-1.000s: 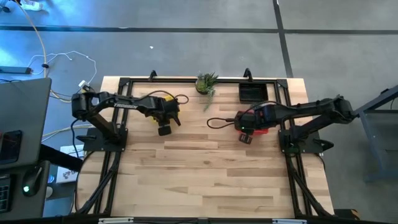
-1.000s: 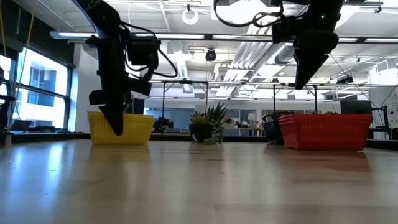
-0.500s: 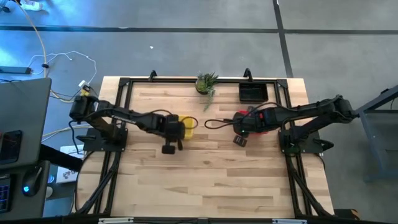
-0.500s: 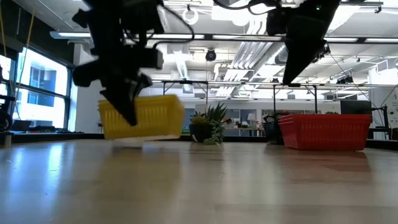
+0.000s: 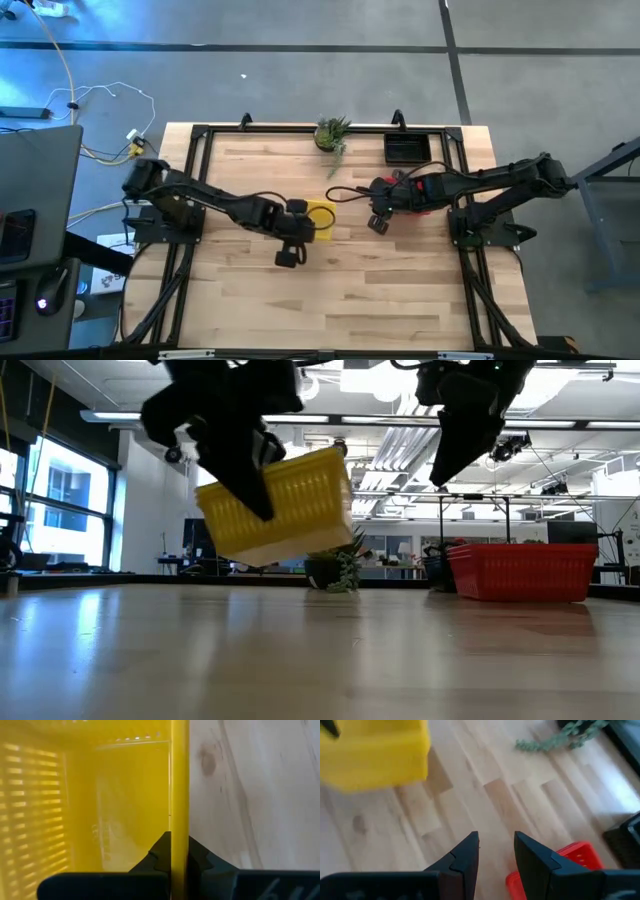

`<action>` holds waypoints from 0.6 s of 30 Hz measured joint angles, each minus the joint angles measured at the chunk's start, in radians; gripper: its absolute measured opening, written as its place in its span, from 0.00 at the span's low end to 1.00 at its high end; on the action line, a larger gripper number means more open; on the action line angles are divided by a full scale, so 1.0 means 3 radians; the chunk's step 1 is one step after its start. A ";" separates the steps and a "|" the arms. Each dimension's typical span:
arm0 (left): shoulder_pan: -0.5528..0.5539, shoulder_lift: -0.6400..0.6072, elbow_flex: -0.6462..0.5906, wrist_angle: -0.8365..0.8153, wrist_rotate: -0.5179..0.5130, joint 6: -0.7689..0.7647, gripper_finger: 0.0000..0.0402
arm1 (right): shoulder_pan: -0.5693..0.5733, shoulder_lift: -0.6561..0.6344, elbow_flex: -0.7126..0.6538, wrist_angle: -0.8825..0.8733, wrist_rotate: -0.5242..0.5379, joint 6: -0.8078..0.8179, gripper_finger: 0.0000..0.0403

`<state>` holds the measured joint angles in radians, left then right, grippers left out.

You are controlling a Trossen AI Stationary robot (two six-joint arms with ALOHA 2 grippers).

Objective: Stack baskets by color
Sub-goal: Move the stacked yellow bins to the top middle of the table

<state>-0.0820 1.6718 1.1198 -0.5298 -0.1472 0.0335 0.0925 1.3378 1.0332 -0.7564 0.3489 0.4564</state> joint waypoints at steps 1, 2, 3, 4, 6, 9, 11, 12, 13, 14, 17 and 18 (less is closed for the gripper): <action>-0.0015 0.0074 0.0063 0.0011 -0.0020 0.0024 0.01 | -0.0001 0.0001 0.0000 0.0013 0.0048 -0.0001 0.27; -0.0026 0.0145 0.0127 0.0009 -0.0060 0.0059 0.01 | -0.0002 0.0001 0.0000 0.0024 0.0095 -0.0001 0.27; -0.0045 0.0215 0.0192 -0.0027 -0.0121 0.0090 0.01 | -0.0003 0.0001 0.0000 0.0041 0.0141 -0.0003 0.27; -0.0057 0.0292 0.0267 -0.0056 -0.0184 0.0108 0.01 | -0.0003 0.0001 0.0000 0.0056 0.0169 -0.0010 0.27; -0.0073 0.0440 0.0433 -0.0149 -0.0301 0.0165 0.01 | -0.0003 0.0001 0.0000 0.0085 0.0230 -0.0029 0.27; -0.0086 0.0638 0.0695 -0.0324 -0.0446 0.0196 0.01 | -0.0014 0.0001 0.0000 0.0118 0.0247 -0.0030 0.27; -0.0079 0.0737 0.0845 -0.0422 -0.0555 0.0191 0.01 | -0.0030 0.0001 0.0000 0.0142 0.0248 -0.0013 0.27; -0.0062 0.0793 0.0934 -0.0430 -0.0583 0.0192 0.01 | -0.0045 0.0001 0.0000 0.0141 0.0248 0.0015 0.27; -0.0040 0.0837 0.1004 -0.0417 -0.0584 0.0195 0.01 | -0.0056 0.0001 0.0000 0.0140 0.0248 0.0044 0.27; -0.0012 0.0878 0.1069 -0.0437 -0.0581 0.0196 0.01 | -0.0073 -0.0001 0.0000 0.0143 0.0249 0.0060 0.27; 0.0084 0.0974 0.1247 -0.0433 -0.0583 0.0200 0.01 | -0.0117 0.0001 0.0000 0.0133 0.0321 0.0140 0.27; 0.0119 0.0995 0.1284 -0.0426 -0.0582 0.0219 0.01 | -0.0133 -0.0001 0.0000 0.0135 0.0371 0.0145 0.27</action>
<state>-0.0463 1.9702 1.5049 -0.6575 -0.3219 0.0993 0.0526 1.3376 1.0332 -0.7158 0.4601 0.5000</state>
